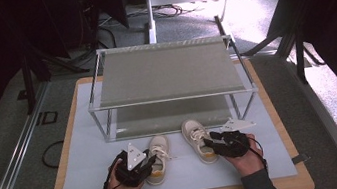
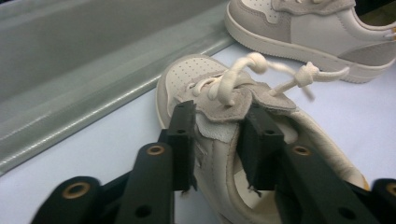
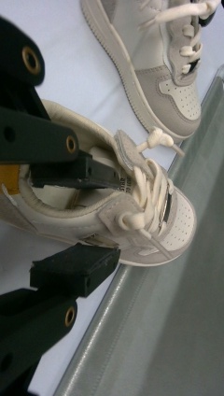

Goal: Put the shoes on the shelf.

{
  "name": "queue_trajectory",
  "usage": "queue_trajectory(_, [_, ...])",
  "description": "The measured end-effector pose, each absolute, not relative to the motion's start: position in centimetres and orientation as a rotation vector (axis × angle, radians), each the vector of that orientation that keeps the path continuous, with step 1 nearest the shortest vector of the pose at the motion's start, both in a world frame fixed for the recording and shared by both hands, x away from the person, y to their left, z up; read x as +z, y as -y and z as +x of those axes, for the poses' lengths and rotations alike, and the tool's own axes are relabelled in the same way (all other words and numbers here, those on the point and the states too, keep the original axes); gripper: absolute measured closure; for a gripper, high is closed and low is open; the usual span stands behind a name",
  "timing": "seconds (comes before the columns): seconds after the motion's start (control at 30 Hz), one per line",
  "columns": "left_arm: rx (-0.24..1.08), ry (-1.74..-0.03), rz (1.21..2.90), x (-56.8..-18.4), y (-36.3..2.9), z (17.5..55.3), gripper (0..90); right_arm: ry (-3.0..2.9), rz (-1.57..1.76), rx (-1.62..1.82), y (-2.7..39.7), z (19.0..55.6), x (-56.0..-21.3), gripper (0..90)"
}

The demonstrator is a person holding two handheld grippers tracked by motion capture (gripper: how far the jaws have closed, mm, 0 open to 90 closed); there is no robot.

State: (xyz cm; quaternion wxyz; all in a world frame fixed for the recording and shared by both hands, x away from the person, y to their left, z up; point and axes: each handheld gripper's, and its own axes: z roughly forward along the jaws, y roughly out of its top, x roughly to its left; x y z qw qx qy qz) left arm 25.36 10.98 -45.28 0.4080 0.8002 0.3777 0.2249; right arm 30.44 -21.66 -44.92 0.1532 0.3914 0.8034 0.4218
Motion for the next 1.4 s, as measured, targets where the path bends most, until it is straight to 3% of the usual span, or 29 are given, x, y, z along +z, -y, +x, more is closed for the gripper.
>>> queue_trajectory(0.27, [0.641, -1.007, 1.97, -45.1, -10.2, 24.9, 78.2, -2.261, 1.172, 1.181, 21.5, 29.8, -44.7, 72.1])
queue_trajectory(0.53, [0.691, -0.996, 1.957, -45.1, -9.0, 24.8, 80.9, -2.228, 1.192, 1.188, 20.5, 28.4, -44.4, 78.1])
queue_trajectory(0.83, [0.701, -0.964, 1.969, -45.6, -6.9, 24.1, 78.1, -2.257, 1.162, 1.134, 18.3, 26.4, -44.6, 77.3])
queue_trajectory(1.4, [0.67, -0.926, 1.966, -45.7, -7.3, 23.6, 78.8, -2.275, 1.198, 1.255, 17.5, 25.2, -44.7, 73.2])
